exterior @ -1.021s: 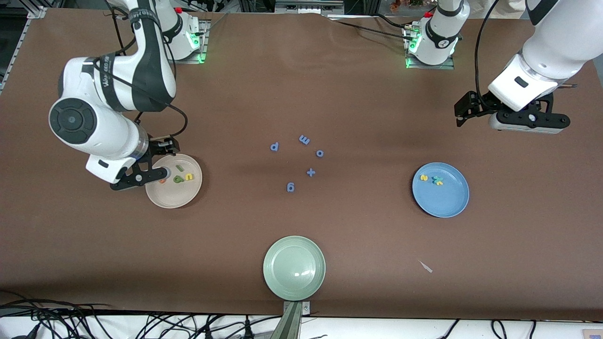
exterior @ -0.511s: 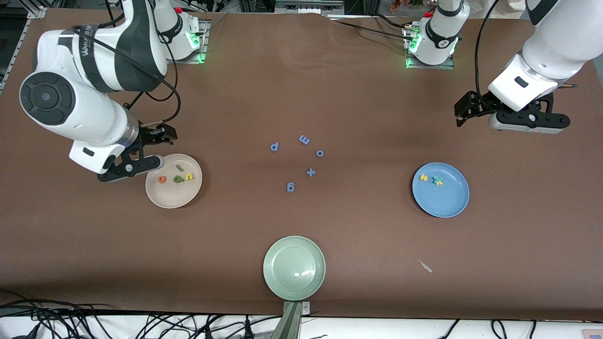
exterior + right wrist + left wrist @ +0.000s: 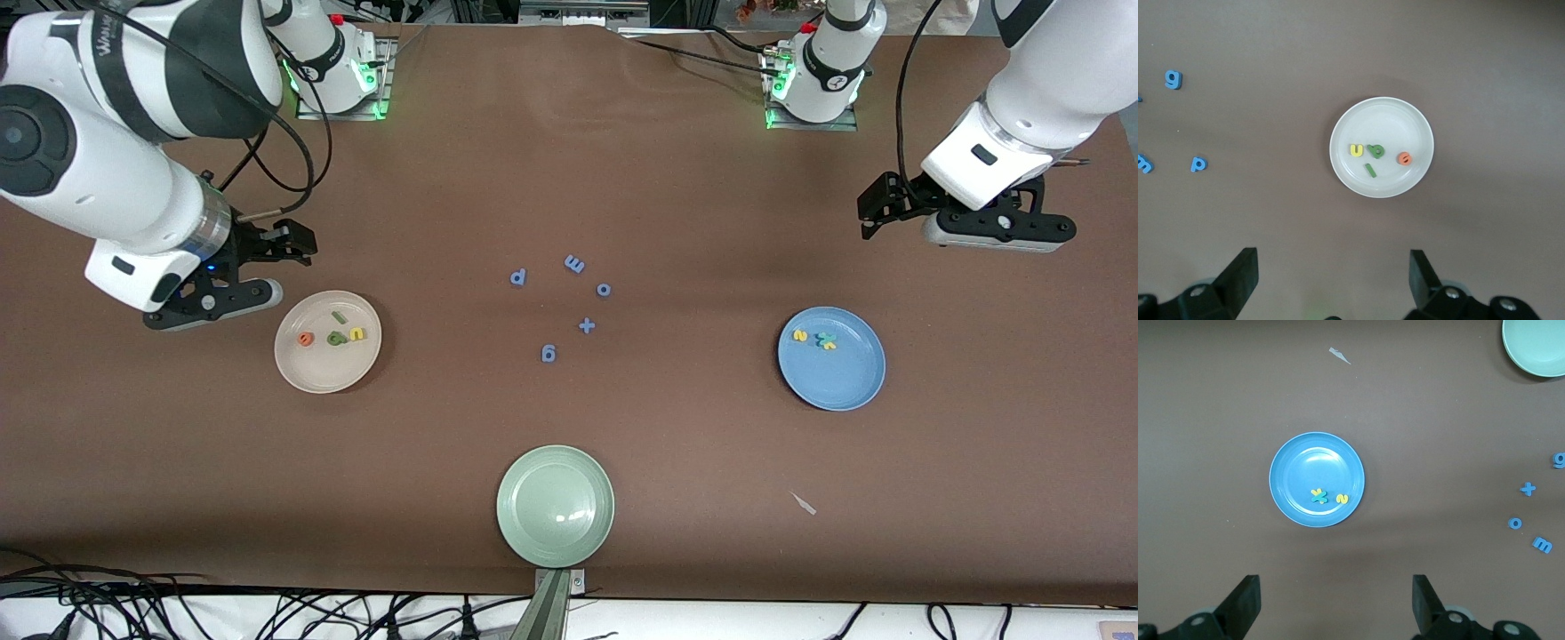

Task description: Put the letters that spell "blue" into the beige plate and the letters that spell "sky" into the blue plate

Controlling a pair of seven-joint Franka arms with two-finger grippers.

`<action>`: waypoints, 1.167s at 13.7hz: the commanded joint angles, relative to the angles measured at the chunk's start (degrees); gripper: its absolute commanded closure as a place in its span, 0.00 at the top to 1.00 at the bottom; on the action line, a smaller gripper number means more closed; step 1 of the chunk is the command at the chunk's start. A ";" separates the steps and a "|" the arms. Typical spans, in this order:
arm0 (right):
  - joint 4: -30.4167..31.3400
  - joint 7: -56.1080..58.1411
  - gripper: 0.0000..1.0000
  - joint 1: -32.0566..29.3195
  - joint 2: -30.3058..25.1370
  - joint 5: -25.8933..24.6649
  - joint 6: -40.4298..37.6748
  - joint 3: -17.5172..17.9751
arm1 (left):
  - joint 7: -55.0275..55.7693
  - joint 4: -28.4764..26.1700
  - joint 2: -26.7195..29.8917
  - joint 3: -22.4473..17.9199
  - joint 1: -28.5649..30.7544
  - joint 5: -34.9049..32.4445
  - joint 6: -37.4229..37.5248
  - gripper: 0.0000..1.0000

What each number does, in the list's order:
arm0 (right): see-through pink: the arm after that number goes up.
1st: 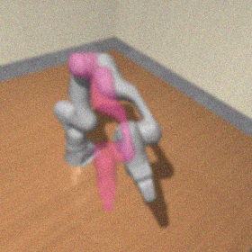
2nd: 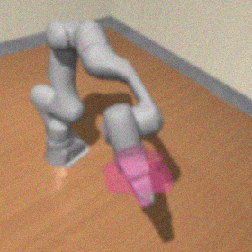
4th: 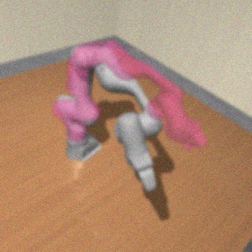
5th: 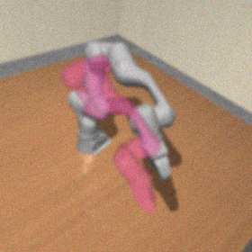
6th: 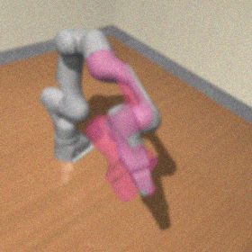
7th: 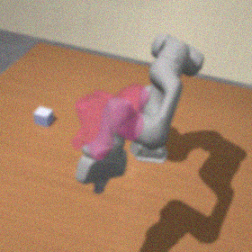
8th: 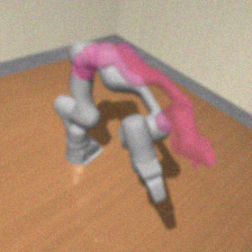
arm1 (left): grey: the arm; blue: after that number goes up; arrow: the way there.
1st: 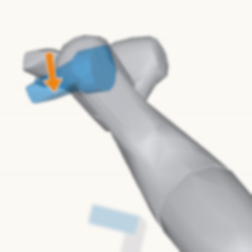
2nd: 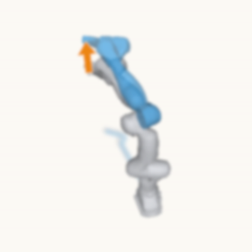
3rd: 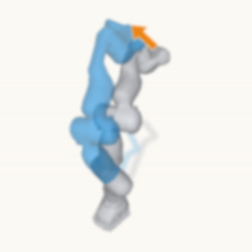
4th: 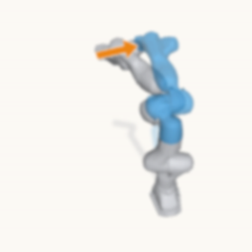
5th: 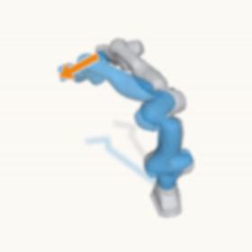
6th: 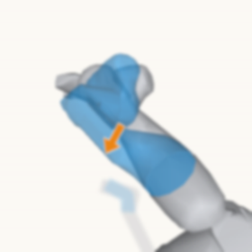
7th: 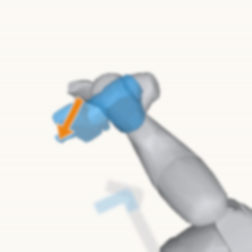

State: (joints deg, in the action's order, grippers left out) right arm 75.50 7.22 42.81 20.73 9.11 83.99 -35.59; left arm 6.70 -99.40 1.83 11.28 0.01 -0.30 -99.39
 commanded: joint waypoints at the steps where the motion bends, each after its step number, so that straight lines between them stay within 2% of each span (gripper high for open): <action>1: 0.44 -3.00 1.00 -12.62 -4.63 -4.61 -0.84 15.05 | 0.42 1.49 -0.52 0.24 -0.01 -0.75 1.21 1.00; 2: 1.05 -2.91 1.00 -16.76 -6.12 -5.67 -0.84 19.63 | 0.42 1.49 -0.52 0.24 -0.01 -0.75 1.21 1.00; 3: 2.62 -2.91 1.00 -19.67 -7.88 -6.72 -0.84 22.72 | 0.42 1.49 -0.52 0.24 -0.01 -0.75 1.21 1.00; 8: 14.40 -3.09 1.00 -29.26 -18.95 -9.27 0.74 32.67 | 0.42 1.49 -0.52 0.24 -0.01 -0.75 1.21 1.00; 13: 14.15 0.25 1.00 -31.21 -19.76 -11.65 0.13 33.21 | 0.42 1.40 -0.52 0.24 -0.01 -0.75 1.21 1.00; 16: 13.10 -0.28 1.00 -31.04 -19.76 -11.39 -1.01 32.95 | 0.42 1.49 -0.52 0.24 -0.01 -0.75 1.30 1.00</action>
State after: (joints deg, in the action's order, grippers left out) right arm 88.09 6.40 12.78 2.17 -1.40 83.06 -3.75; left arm 6.70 -99.37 1.82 11.28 0.01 -0.30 -99.36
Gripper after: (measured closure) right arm 0.000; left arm 0.000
